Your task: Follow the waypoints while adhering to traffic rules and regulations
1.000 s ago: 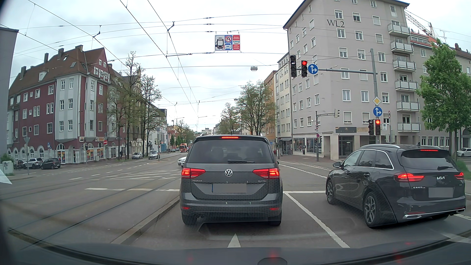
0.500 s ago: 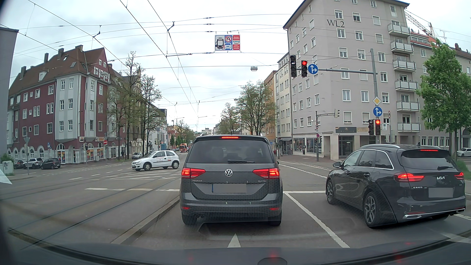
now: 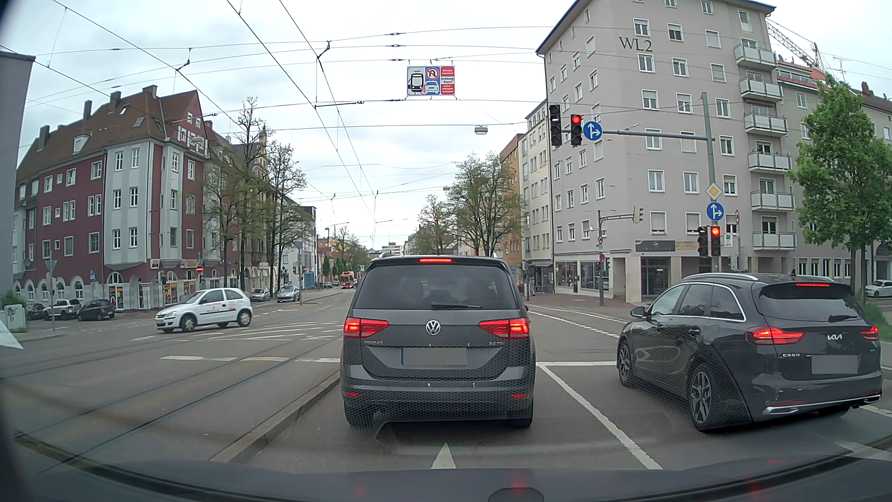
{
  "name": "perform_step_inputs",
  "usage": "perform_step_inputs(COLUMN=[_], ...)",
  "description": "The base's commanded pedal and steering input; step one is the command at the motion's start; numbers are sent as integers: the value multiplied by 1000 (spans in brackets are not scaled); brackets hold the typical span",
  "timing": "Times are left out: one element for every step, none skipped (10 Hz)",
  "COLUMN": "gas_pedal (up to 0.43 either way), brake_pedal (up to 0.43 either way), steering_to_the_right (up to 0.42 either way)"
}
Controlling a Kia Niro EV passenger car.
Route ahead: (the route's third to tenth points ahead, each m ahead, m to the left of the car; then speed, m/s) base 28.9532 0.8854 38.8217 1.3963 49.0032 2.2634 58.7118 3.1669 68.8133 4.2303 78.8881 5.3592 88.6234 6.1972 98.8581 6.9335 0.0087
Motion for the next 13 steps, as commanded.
perform_step_inputs(gas_pedal=[0, 0, 0, 0, 0, 0, 0, 0, 0, 0, 0, 0, 0], brake_pedal=[232, 232, 232, 232, 232, 238, 232, 232, 238, 238, 232, 232, 238], steering_to_the_right=[-5, -5, -5, -5, -5, -5, -5, -5, -5, -5, -5, -5, -5])
